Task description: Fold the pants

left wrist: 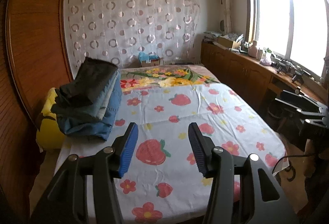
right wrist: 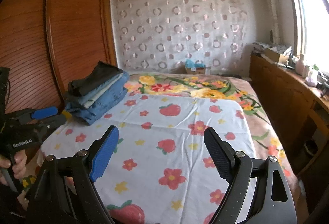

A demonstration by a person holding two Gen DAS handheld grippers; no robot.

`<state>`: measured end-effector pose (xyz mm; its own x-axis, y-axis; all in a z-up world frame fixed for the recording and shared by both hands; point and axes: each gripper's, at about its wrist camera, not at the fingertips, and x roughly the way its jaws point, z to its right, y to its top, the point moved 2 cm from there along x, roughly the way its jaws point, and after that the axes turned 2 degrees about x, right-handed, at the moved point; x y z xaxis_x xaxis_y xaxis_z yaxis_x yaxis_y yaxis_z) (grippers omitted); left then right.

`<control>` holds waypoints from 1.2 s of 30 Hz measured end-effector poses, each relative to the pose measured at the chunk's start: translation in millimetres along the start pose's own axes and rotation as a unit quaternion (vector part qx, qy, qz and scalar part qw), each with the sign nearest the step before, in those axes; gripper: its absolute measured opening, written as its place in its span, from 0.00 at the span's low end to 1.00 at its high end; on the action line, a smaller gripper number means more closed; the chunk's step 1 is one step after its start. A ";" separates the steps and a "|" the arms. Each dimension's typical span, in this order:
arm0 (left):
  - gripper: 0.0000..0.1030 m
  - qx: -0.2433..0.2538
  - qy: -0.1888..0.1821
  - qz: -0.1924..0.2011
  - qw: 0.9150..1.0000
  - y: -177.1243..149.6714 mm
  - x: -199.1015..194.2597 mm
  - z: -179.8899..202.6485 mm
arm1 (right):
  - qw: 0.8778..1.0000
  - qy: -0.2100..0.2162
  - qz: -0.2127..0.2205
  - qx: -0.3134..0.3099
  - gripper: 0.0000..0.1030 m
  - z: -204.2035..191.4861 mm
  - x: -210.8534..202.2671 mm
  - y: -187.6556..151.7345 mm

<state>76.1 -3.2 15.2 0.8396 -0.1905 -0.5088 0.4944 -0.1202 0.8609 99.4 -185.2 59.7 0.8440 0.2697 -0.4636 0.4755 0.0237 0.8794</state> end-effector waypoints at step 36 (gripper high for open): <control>0.52 -0.006 0.023 0.046 0.999 27.8 -43.6 -7.3 | 0.997 -0.046 0.070 0.007 0.84 -2.2 -57.2 25.1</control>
<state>54.9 8.9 61.3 0.8914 -0.1544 -0.4261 0.4163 -0.0928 0.9045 62.6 -198.0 108.5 0.9207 0.1809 -0.3458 0.3551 -0.0211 0.9346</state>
